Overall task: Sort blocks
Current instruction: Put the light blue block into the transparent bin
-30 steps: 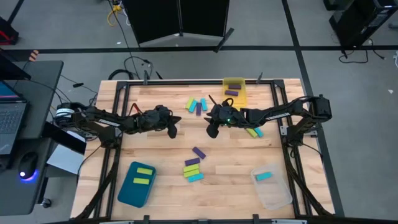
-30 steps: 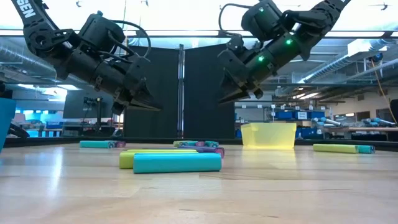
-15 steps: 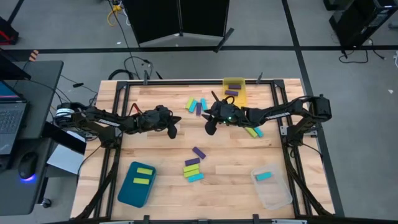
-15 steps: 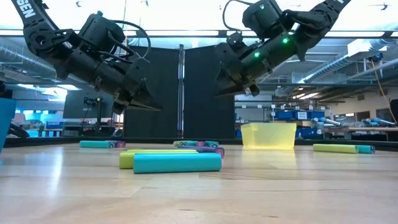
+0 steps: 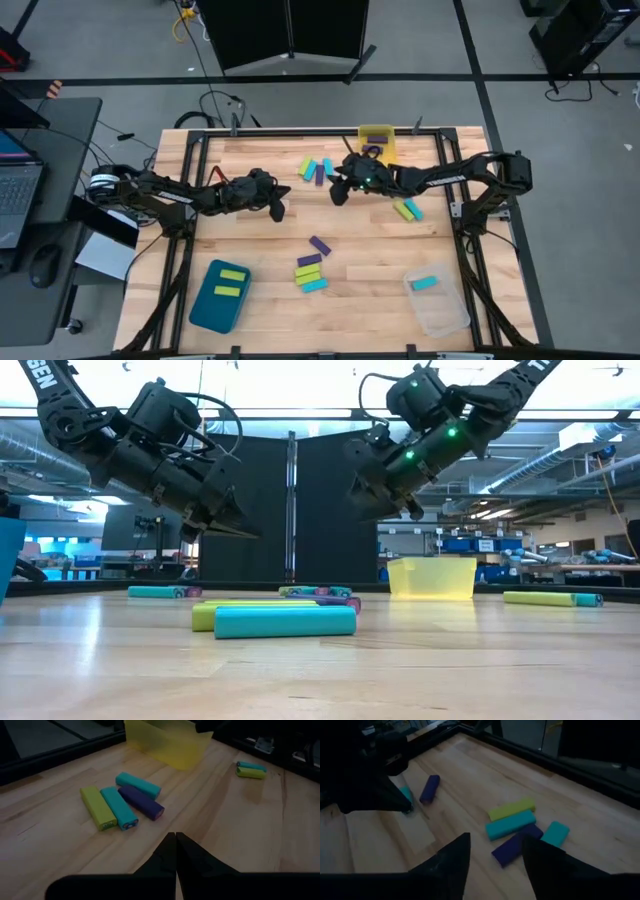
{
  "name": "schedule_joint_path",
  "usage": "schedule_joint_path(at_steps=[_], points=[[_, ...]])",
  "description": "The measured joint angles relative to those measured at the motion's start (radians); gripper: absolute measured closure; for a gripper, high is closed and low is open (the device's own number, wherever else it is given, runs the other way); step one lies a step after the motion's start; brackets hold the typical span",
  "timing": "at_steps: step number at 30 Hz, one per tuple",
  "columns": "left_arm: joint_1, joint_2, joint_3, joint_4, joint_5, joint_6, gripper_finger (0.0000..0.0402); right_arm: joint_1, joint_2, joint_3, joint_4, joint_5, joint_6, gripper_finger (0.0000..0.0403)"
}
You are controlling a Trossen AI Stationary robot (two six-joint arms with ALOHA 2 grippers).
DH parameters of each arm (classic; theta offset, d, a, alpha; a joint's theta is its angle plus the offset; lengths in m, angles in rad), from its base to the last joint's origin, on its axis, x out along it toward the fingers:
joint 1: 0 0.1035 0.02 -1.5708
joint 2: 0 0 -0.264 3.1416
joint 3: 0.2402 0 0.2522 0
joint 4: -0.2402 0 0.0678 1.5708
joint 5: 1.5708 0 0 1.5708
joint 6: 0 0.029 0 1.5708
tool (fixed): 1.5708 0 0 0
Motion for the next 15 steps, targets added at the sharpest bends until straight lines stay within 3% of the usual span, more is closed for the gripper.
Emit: schedule_joint_path(at_steps=[6, 11, 15], points=[[0.0, 0.0, 0.0, 0.0, 0.0, 0.0, 0.0393, 0.003, 0.0, 0.111, -0.192, 0.066, 0.001, 0.0174], [0.0, 0.0, 0.0, 0.0, 0.0, 0.0, 0.0393, -0.014, 0.0, 0.201, -0.389, 0.083, 0.056, 0.0171], [0.0, 0.0, 0.0, 0.0, 0.0, 0.0, 0.0393, -0.015, 0.0, 0.213, -0.425, 0.096, 0.068, 0.0171]])
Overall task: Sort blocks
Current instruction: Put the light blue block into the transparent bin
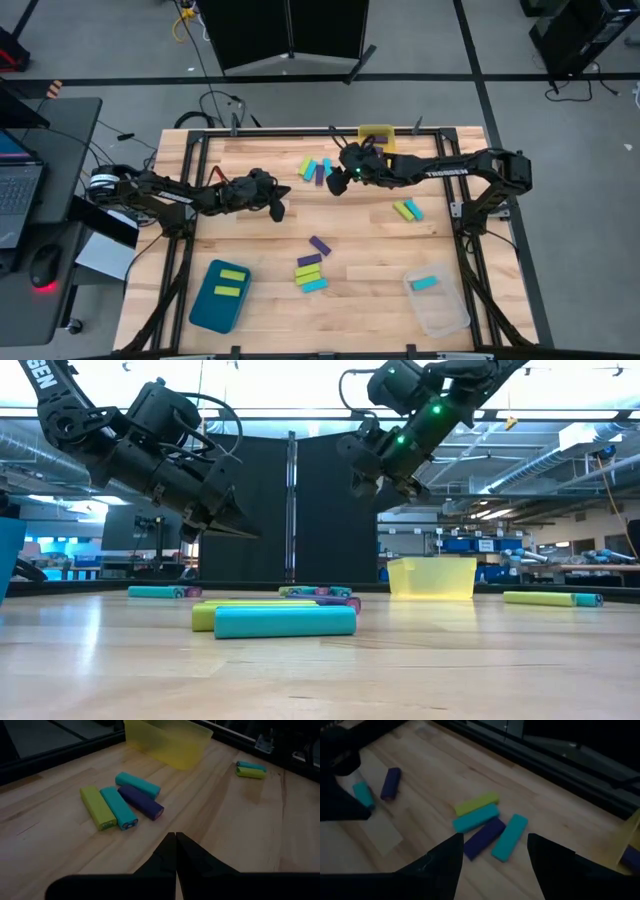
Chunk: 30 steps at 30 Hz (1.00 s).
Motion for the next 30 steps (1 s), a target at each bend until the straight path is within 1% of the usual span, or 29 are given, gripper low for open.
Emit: schedule_joint_path(at_steps=[6, 9, 13, 17, 19, 22, 25, 30], points=[[0.0, 0.0, 0.0, 0.0, 0.0, 0.0, 0.0393, 0.009, 0.001, 0.005, -0.017, -0.006, 0.0, 0.0171], [0.0, 0.0, 0.0, 0.0, 0.0, 0.0, 0.0393, 0.009, 0.002, 0.046, -0.063, -0.049, -0.007, 0.0172], [0.0, 0.0, 0.0, 0.0, -0.004, 0.0, 0.0393, 0.006, 0.002, 0.097, -0.085, -0.058, -0.066, 0.0172], [0.0, 0.0, 0.0, 0.0, -0.01, 0.0, 0.0393, 0.002, 0.0, 0.111, -0.089, -0.057, -0.072, 0.0172], [0.0, 0.0, 0.0, 0.0, -0.01, 0.0, 0.0393, 0.004, 0.004, 0.1, -0.103, -0.025, -0.066, 0.0172], [0.0, 0.0, 0.0, 0.001, -0.012, 0.023, 0.0393, 0.01, 0.052, 0.097, -0.103, -0.006, -0.045, 0.0172], [0.0, 0.0, 0.0, 0.0, -0.013, 0.023, 0.0393, 0.011, 0.143, 0.113, -0.103, -0.006, -0.042, 0.0172], [-0.001, 0.0, 0.0, 0.0, -0.013, 0.022, 0.0393, -0.018, 0.279, 0.202, -0.142, -0.006, -0.034, 0.0172]])
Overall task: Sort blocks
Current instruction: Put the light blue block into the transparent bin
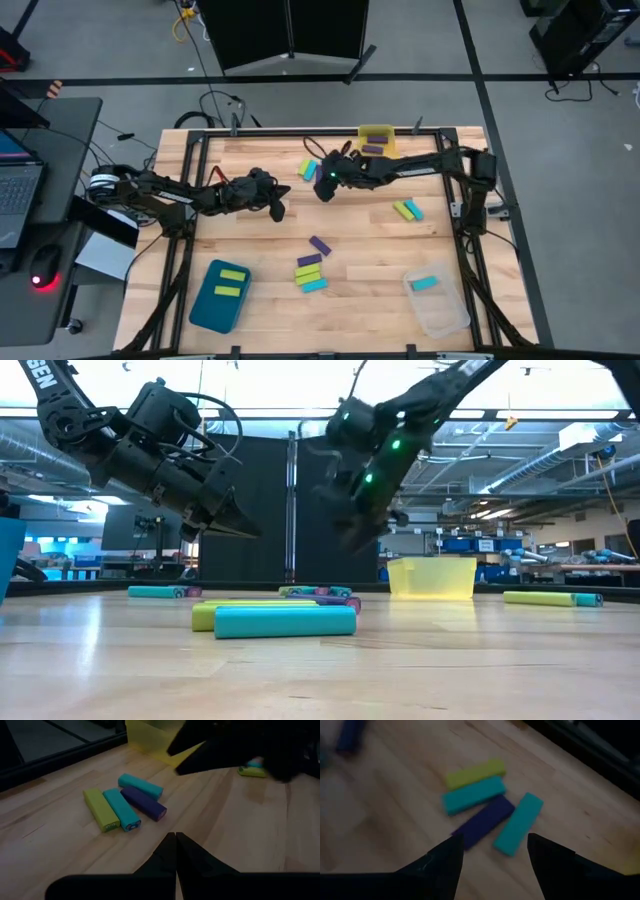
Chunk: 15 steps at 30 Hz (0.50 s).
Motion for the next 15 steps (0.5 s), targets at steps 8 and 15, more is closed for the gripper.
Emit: schedule_joint_path(at_steps=[8, 15], points=[[0.0, 0.0, 0.0, -0.004, 0.0, 0.0, 0.0394, -0.06, 0.129, 0.105, -0.07, -0.009, 0.041, 0.0172], [0.0, 0.0, 0.0, -0.008, 0.0, 0.001, 0.0394, -0.089, 0.167, 0.104, -0.065, -0.038, 0.06, 0.0172]])
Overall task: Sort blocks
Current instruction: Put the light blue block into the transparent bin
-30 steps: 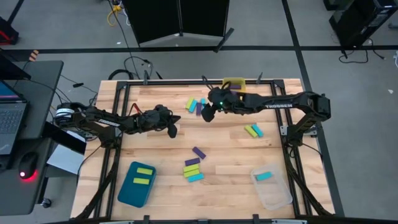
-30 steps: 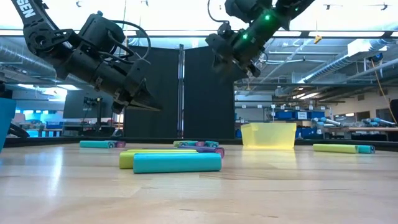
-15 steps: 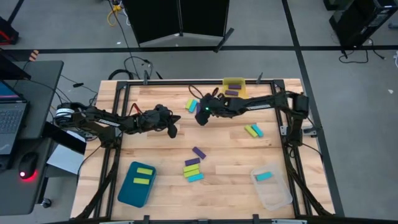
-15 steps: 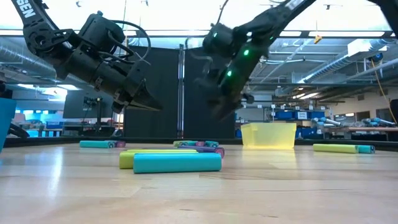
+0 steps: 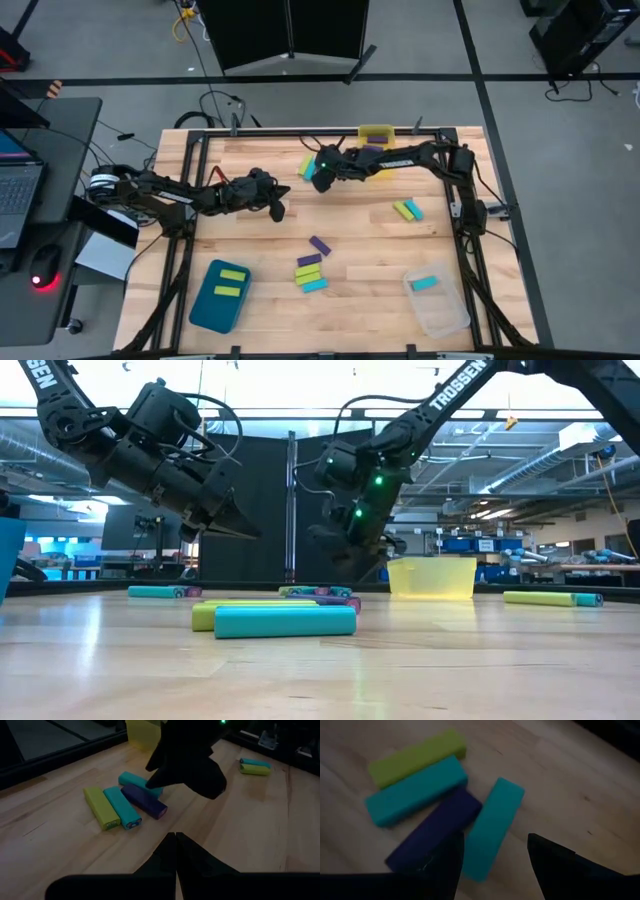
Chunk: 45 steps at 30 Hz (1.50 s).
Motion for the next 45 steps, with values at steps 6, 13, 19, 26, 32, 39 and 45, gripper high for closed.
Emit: schedule_joint_path(at_steps=[6, 13, 19, 26, 32, 39, 45], points=[[0.0, 0.0, 0.0, -0.001, 0.0, 0.0, 0.0394, -0.004, 0.017, -0.002, 0.019, -0.023, -0.001, 0.0172], [0.0, 0.0, 0.0, 0.0, 0.0, 0.0, 0.0394, -0.003, 0.04, -0.001, 0.03, 0.007, -0.012, 0.0174], [0.0, 0.0, 0.0, 0.0, -0.003, 0.019, 0.0394, -0.004, 0.047, -0.003, 0.014, -0.017, 0.01, 0.0215], [0.0, 0.0, 0.0, 0.0, -0.004, 0.019, 0.0394, -0.004, 0.046, -0.002, 0.009, -0.037, -0.028, 0.0269], [0.0, 0.0, 0.0, 0.0, -0.003, 0.021, 0.0394, -0.004, 0.045, -0.003, 0.009, -0.042, -0.051, 0.0283], [0.0, 0.0, 0.0, 0.0, -0.003, 0.022, 0.0394, -0.004, 0.019, -0.004, -0.003, -0.085, -0.08, 0.0281], [0.0, 0.0, 0.0, 0.0, -0.003, 0.022, 0.0394, 0.004, -0.048, -0.003, 0.004, -0.089, -0.105, 0.0281]])
